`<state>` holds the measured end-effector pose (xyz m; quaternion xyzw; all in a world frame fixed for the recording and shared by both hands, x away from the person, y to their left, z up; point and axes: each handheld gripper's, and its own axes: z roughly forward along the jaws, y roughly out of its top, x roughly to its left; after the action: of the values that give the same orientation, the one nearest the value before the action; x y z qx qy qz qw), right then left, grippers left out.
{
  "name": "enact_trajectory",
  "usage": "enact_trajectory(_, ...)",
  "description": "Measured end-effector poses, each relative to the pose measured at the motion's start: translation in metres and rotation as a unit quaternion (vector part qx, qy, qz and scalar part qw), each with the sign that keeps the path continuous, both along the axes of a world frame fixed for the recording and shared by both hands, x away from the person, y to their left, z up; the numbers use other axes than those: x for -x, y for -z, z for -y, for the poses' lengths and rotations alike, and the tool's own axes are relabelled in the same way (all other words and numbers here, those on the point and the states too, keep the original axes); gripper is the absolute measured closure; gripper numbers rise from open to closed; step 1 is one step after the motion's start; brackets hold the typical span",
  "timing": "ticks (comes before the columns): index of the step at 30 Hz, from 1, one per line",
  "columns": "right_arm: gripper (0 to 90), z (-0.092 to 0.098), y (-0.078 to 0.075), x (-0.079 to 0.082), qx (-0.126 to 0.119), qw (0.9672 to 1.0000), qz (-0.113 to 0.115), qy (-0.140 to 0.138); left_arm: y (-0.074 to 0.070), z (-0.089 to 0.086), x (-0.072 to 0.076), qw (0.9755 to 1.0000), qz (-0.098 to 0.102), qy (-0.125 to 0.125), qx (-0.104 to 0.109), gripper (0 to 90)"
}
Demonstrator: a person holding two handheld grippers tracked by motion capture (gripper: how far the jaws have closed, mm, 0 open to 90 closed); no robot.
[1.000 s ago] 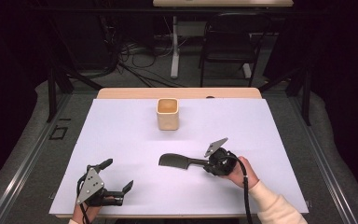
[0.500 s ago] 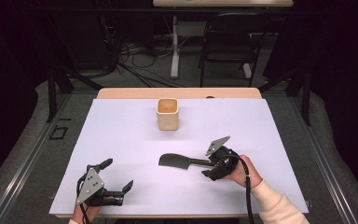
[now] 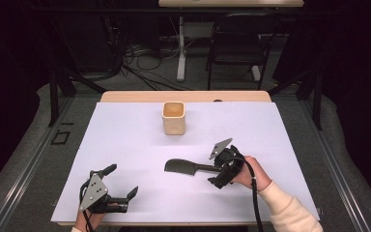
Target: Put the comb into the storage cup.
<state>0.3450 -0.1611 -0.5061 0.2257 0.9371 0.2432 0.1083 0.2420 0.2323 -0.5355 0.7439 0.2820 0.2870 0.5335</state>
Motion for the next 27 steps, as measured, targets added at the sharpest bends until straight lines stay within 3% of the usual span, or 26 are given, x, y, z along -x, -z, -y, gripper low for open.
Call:
enact_trajectory(13, 0.0, -0.027, -0.003, -0.020, 0.041, 0.9976, -0.015, -0.055, 0.000, -0.001, -0.001, 1.0000, -0.002, 0.001, 0.000, 0.1)
enact_trajectory(19, 0.0, -0.037, -0.005, -0.027, 0.061, 0.9961, -0.023, -0.059, 0.000, 0.000, 0.000, 1.0000, -0.002, 0.001, 0.003, 0.2)
enact_trajectory(27, 15.4, -0.046, -0.007, -0.032, 0.092, 0.9923, -0.017, -0.081, 0.000, 0.000, -0.001, 1.0000, -0.003, 0.002, 0.002, 0.2)
